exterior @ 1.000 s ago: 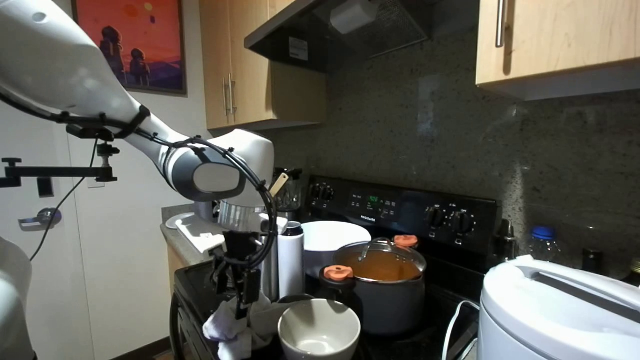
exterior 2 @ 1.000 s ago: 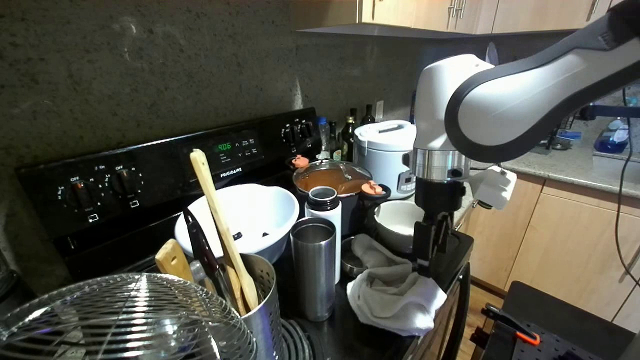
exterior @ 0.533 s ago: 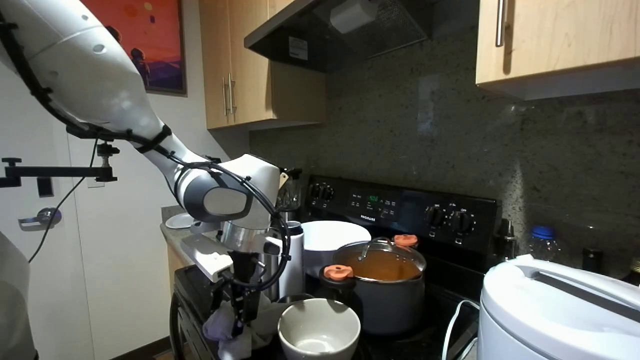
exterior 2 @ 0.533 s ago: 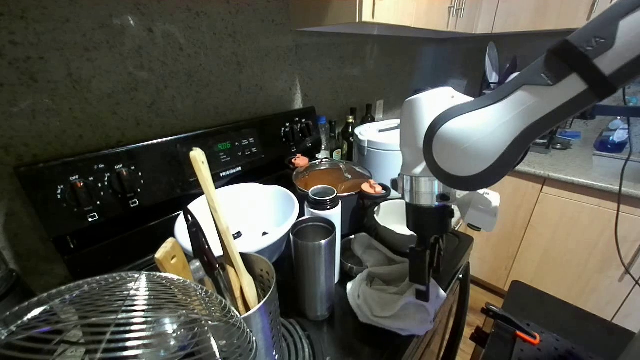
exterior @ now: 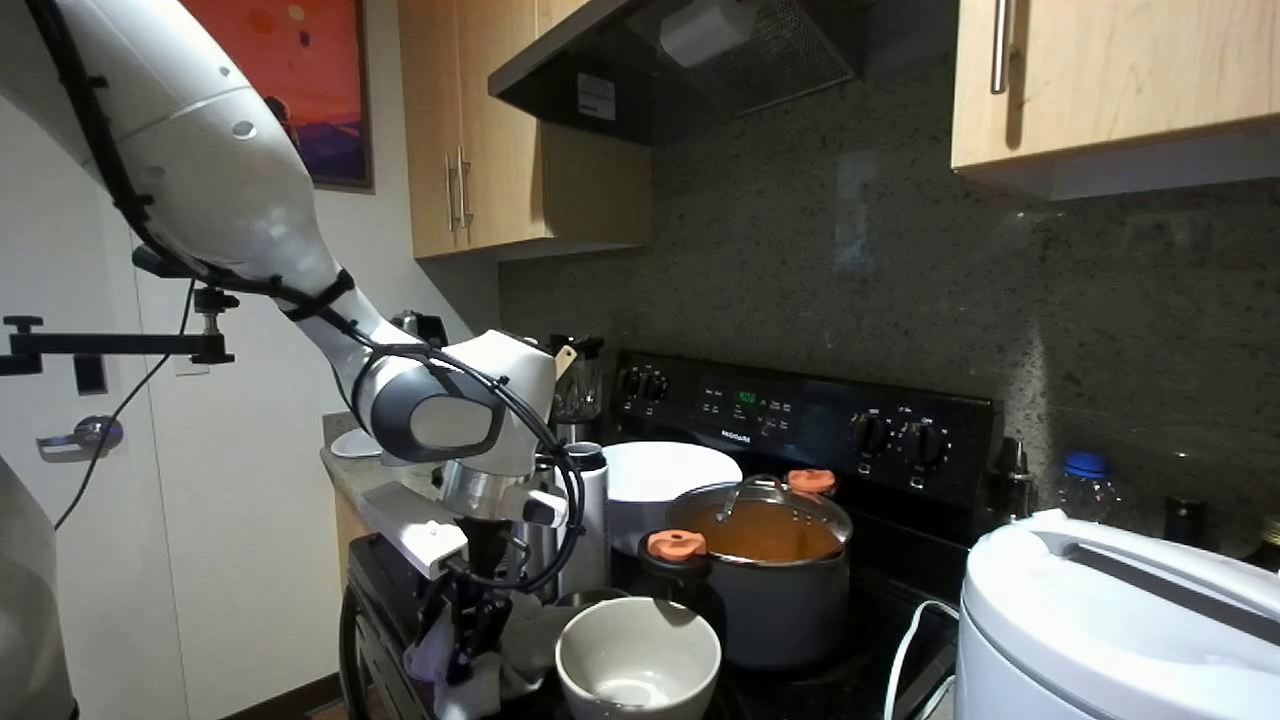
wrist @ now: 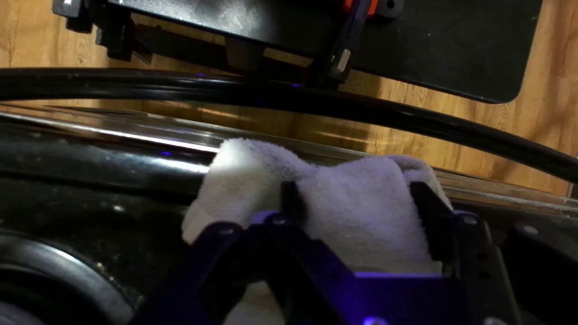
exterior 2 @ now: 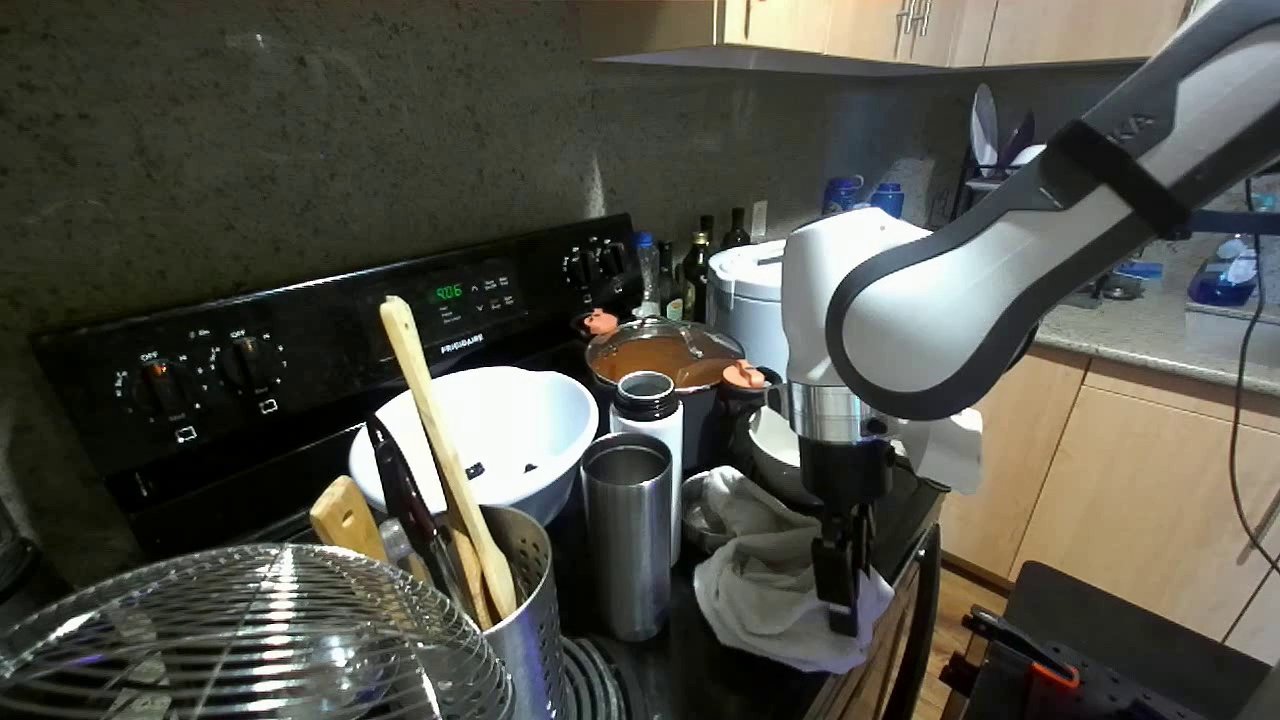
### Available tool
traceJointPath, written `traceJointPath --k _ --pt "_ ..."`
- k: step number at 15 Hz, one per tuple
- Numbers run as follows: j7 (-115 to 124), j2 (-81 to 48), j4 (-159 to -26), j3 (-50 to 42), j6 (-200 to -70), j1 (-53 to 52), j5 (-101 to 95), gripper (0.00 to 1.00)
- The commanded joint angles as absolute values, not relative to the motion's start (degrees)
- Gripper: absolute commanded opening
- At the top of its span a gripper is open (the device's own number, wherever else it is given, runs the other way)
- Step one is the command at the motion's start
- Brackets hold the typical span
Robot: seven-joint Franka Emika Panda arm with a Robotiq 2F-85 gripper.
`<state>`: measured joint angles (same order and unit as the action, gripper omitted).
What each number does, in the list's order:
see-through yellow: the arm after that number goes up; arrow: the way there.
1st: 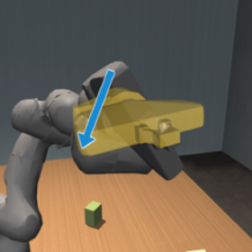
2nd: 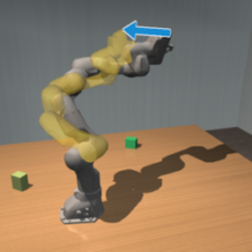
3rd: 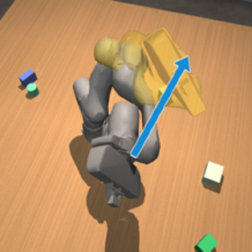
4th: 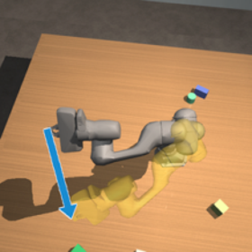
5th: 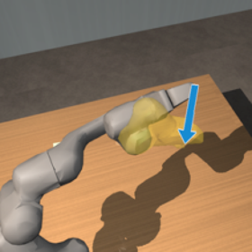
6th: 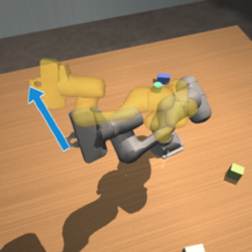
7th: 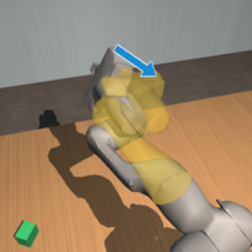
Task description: Use the white cloth to wipe the white bowl on the bottom right of the stove
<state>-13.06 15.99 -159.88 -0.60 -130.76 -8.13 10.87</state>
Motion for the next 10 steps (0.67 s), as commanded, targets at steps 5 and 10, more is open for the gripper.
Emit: traceJointPath --k 5,10 --pt "-10.83 16.37 -159.61 1.15 -134.97 -7.27 8.33 0.06" --pt "-11.99 22.14 -156.99 0.5 -120.35 -6.98 5.64 0.05"
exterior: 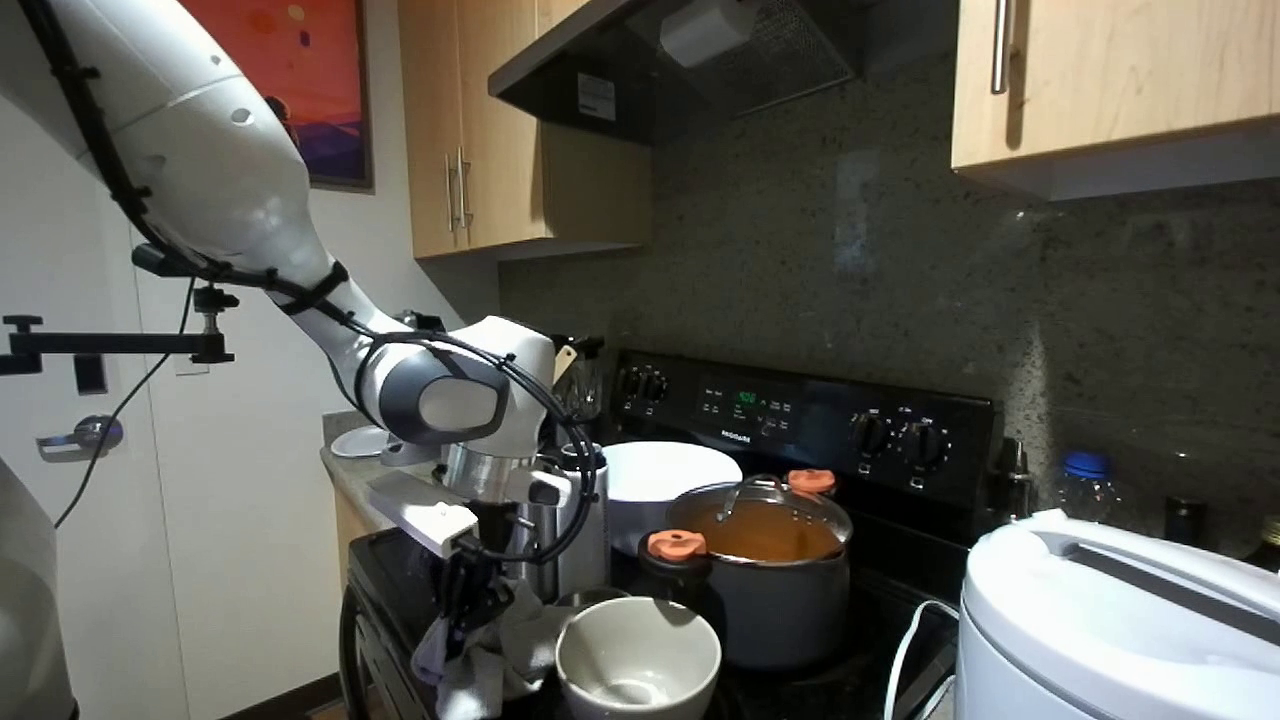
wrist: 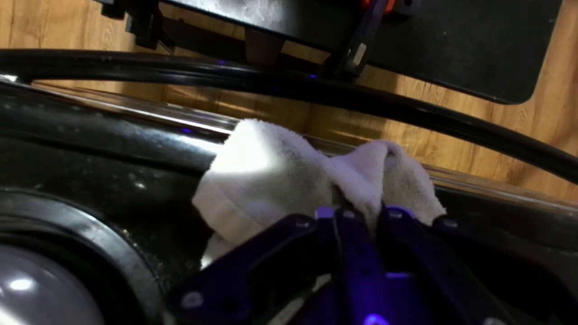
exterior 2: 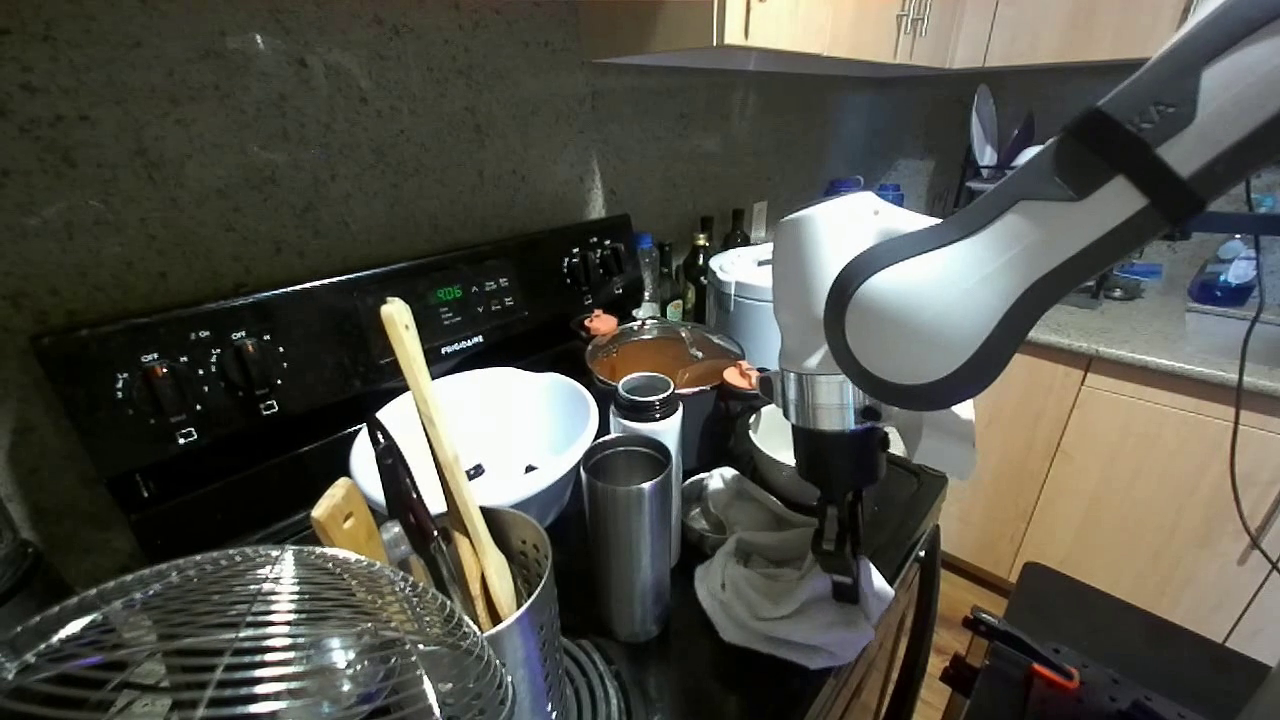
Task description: Use the white cloth to wipe the white bowl on the bottom right of the stove
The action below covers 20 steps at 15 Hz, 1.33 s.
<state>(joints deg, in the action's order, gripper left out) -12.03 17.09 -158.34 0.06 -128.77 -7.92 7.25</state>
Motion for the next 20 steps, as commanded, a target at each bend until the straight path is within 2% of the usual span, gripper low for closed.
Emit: traceJointPath --k 1,4,7,14,20 --pt "-12.65 23.49 -156.12 0.22 -117.2 -6.99 5.67 0.05" --pt "-13.12 29.34 -153.01 -0.31 -107.31 -6.57 5.06 0.05" --pt "-10.46 34.05 -149.71 -0.23 -104.56 -4.26 1.8 0.05" --pt "-1.75 36.93 -146.11 0.32 -110.26 3.18 -9.82 0.05" --pt "5.52 32.74 -151.52 0.53 -122.39 4.39 -13.75 0.05"
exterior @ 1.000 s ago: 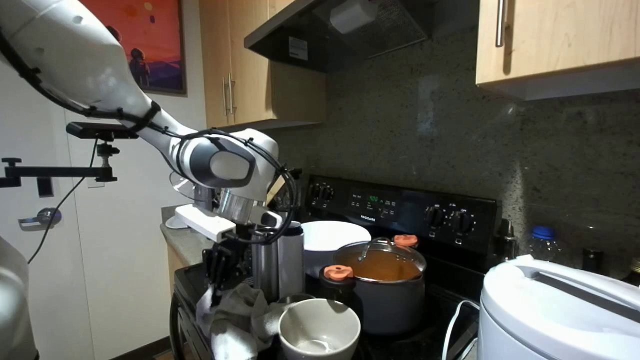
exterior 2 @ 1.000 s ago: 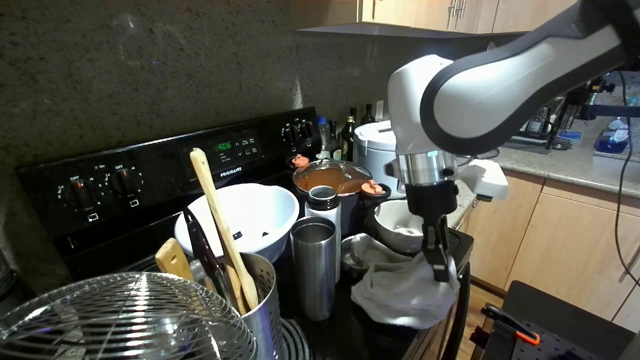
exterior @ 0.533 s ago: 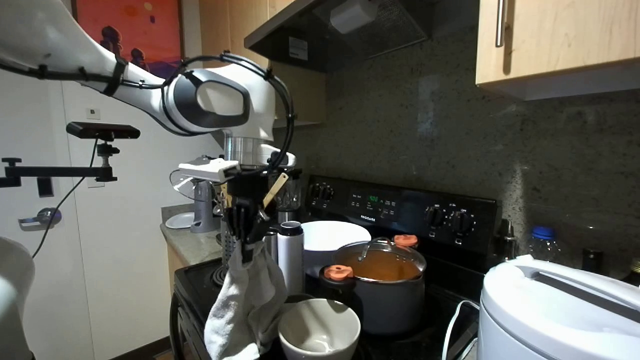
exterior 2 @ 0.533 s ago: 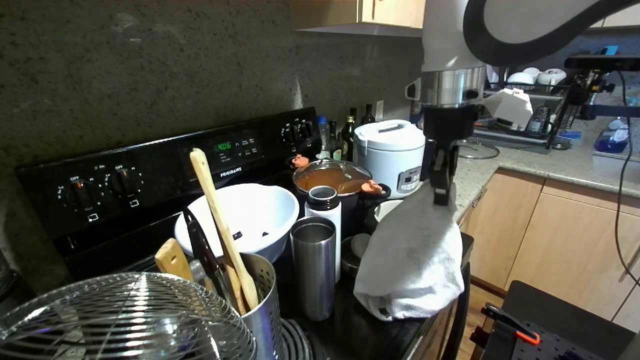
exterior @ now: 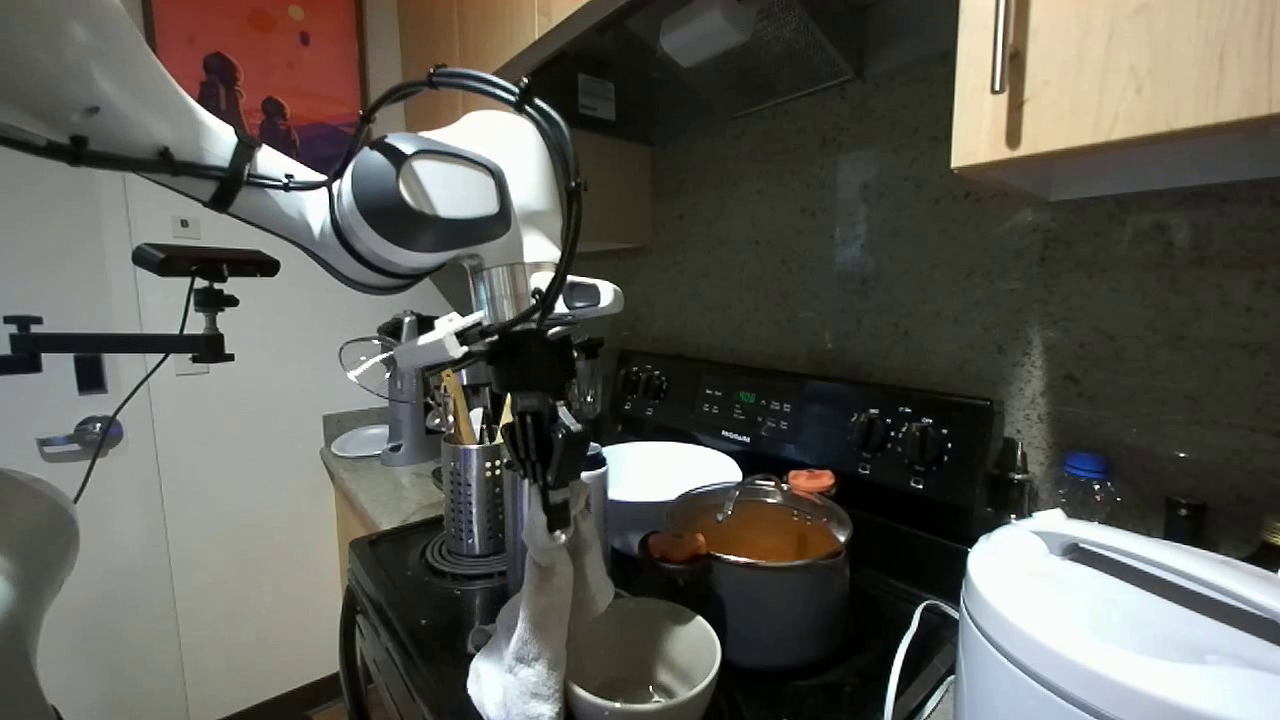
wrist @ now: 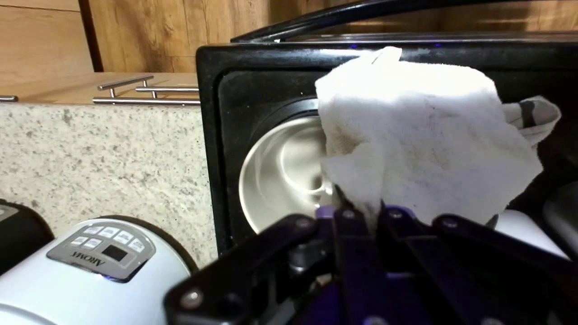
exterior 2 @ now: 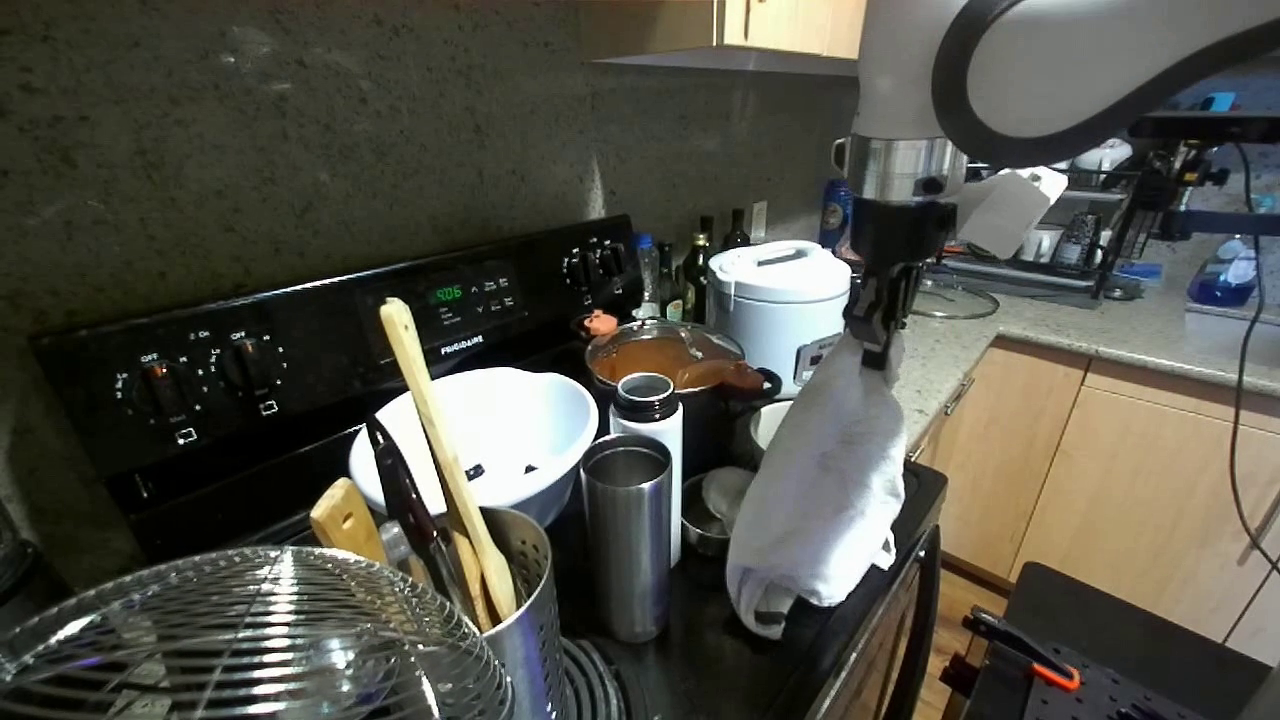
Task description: Use the white cloth to wipe the white bowl on the bottom right of the stove
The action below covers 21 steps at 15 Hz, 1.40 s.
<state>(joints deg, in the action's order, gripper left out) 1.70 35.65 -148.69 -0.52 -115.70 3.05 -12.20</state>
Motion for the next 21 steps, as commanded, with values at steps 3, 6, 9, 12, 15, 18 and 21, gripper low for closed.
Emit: traceJointPath --k 3,6,9,12,15,18,21 --pt "7.89 28.53 -154.32 0.4 -130.51 5.55 -14.69 0.05" --pt "10.63 24.12 -155.58 1.02 -137.6 7.78 -17.76 0.05" --pt "13.39 20.5 -155.24 1.55 -141.26 9.7 -21.45 0.05" --pt "16.13 17.95 -155.6 1.88 -143.83 10.59 -24.07 0.05" --pt "17.69 15.53 -155.74 1.85 -144.95 10.14 -24.3 0.05" --pt "18.47 13.05 -155.37 1.67 -145.0 9.74 -24.19 0.05" --pt "19.13 11.24 -154.68 1.2 -146.39 9.44 -23.43 0.05"
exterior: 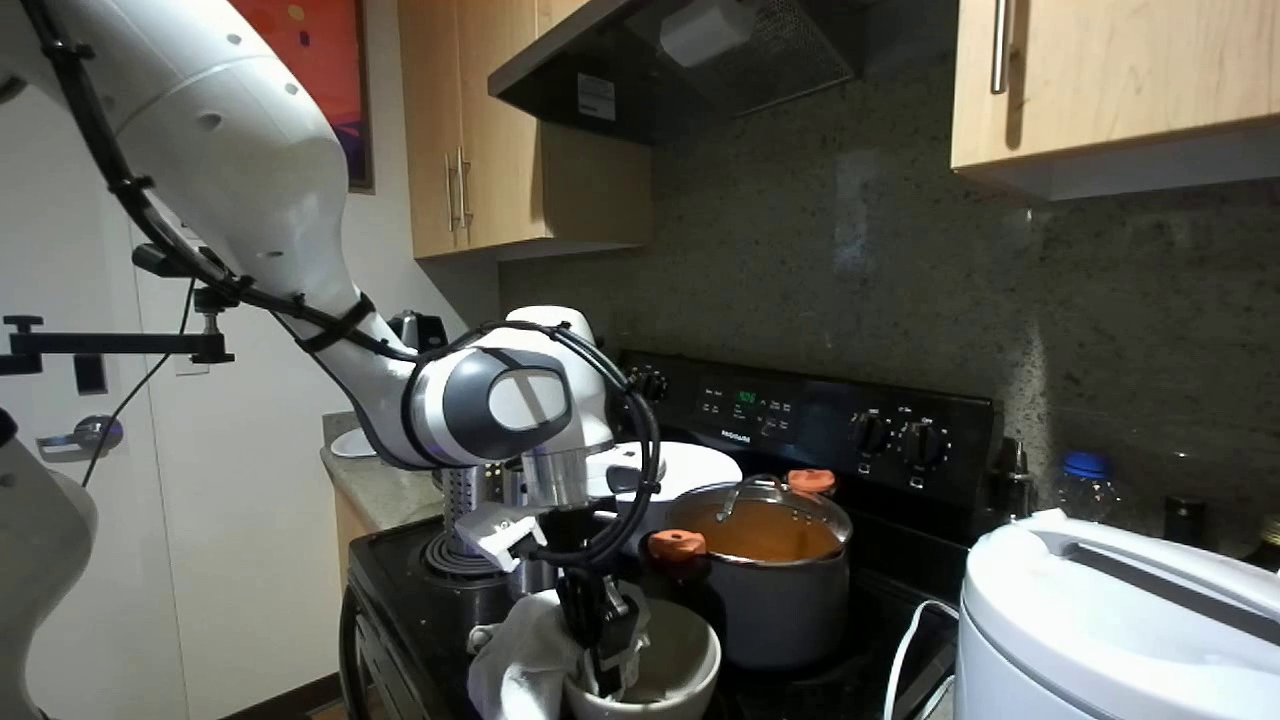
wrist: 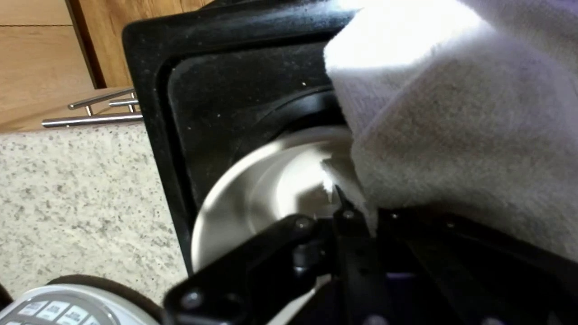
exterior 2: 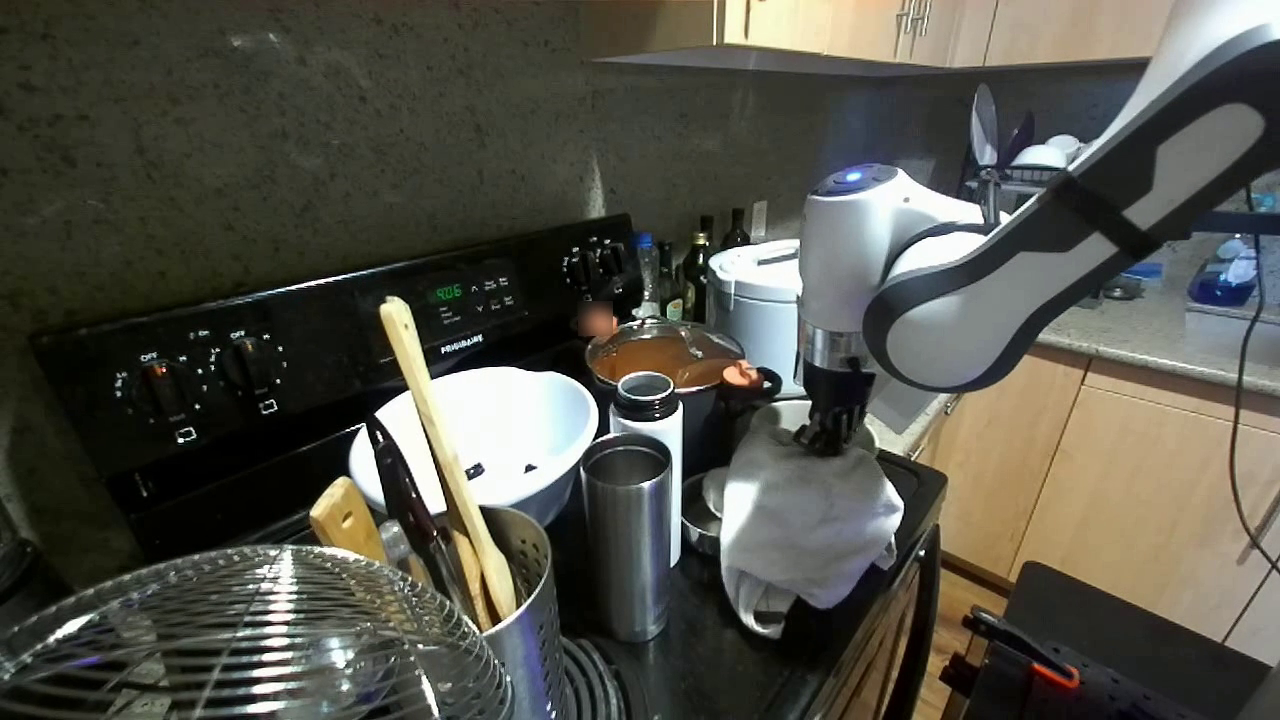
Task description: Use the white cloth to wipe the white bowl on the bottom right of the stove
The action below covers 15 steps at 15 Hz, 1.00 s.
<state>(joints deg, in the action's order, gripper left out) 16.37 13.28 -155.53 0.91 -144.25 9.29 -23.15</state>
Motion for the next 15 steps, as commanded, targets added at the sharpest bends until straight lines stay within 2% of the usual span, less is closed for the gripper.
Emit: traceJointPath --k 1,6,11,15 --pt "21.05 10.81 -154.46 1.39 -147.43 9.68 -23.94 0.05" --pt "29.03 9.3 -153.16 2.08 -150.44 11.01 -29.91 0.05" --pt "34.47 8.89 -151.47 2.23 -144.83 10.58 -39.49 0.05" --pt "27.21 8.15 -151.2 0.85 -141.98 7.13 -32.43 0.05"
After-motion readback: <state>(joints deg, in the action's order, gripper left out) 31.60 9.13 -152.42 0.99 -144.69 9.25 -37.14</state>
